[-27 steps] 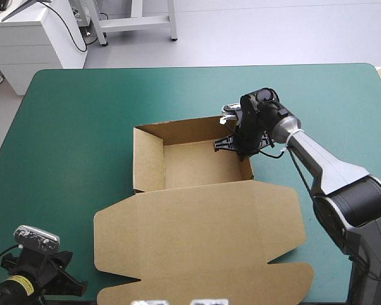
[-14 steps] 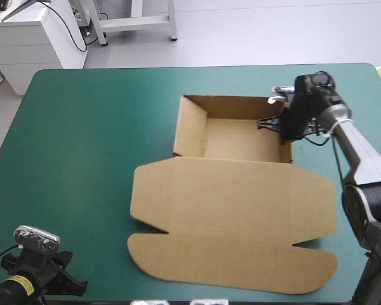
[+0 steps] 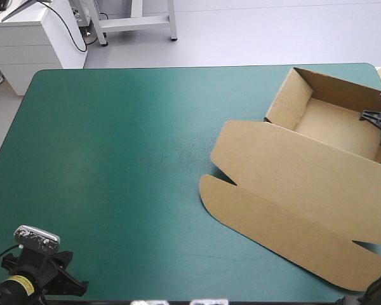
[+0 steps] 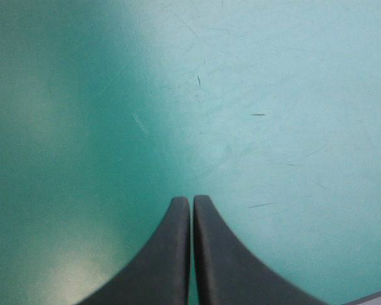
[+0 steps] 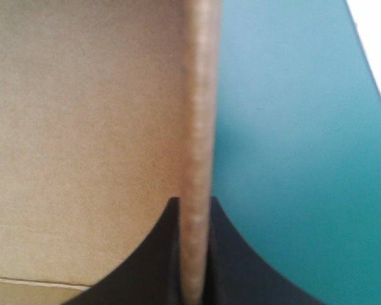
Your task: Fold the box
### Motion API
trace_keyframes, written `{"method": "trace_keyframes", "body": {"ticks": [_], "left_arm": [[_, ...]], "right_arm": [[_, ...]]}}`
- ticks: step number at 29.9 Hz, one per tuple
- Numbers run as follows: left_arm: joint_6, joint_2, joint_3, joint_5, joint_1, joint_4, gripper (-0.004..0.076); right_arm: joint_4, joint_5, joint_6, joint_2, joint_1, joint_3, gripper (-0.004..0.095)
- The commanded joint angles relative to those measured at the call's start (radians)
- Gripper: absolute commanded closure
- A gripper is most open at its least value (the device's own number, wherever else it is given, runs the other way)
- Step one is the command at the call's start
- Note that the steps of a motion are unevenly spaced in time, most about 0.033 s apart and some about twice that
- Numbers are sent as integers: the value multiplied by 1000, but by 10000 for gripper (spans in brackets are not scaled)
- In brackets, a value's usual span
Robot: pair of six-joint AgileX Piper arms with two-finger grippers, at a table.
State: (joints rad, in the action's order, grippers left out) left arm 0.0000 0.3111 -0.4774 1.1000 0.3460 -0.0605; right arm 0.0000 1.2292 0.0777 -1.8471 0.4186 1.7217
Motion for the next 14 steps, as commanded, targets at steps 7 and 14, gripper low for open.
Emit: {"method": "trace_keyframes", "body": {"ticks": [7,14], "left_arm": [[0,11,-24,-53,6,39,731],[0,11,-24,-53,6,39,731]], "right_arm": [[-180,16,-6,63,110,29,919],[-186,16,-13,63,110,29,614]]}}
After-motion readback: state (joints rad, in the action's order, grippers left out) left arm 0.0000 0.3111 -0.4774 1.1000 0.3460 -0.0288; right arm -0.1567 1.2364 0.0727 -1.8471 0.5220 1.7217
